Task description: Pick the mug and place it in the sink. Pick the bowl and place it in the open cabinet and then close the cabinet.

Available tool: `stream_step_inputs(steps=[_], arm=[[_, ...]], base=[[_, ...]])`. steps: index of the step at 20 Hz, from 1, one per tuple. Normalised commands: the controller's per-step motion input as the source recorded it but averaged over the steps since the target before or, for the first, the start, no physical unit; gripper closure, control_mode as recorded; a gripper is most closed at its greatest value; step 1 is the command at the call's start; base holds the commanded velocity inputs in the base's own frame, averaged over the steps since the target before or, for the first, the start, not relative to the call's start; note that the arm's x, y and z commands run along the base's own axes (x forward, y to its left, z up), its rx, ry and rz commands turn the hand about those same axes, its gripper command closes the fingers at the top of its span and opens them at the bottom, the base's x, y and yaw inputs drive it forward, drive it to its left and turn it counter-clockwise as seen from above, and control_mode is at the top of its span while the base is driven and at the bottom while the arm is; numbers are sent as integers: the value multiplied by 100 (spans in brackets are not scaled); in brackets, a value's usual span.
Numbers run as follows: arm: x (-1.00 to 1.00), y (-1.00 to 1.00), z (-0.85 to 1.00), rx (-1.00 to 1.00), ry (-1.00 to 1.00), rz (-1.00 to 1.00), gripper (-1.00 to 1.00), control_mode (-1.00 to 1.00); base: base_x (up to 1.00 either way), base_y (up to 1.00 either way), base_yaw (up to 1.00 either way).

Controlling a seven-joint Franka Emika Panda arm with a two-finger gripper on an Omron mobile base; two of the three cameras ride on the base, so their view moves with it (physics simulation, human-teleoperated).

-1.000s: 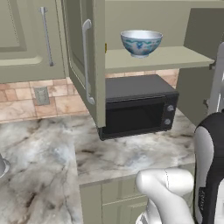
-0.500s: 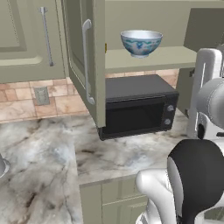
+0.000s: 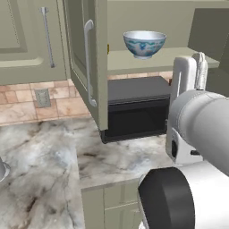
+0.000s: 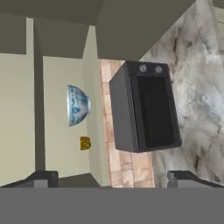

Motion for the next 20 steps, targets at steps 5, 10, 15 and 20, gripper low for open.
stream_step_inputs(steps=[5, 10, 15, 20], arm=[[-1, 52, 0, 0, 0, 0, -100, -100], [0, 39, -10, 0, 0, 0, -100, -100], [0, 40, -8, 0, 0, 0, -100, -100], [6, 34, -12, 0, 0, 0, -100, -100]], base=[[0, 0, 0], [0, 0, 0], [0, 0, 0], [0, 0, 0]])
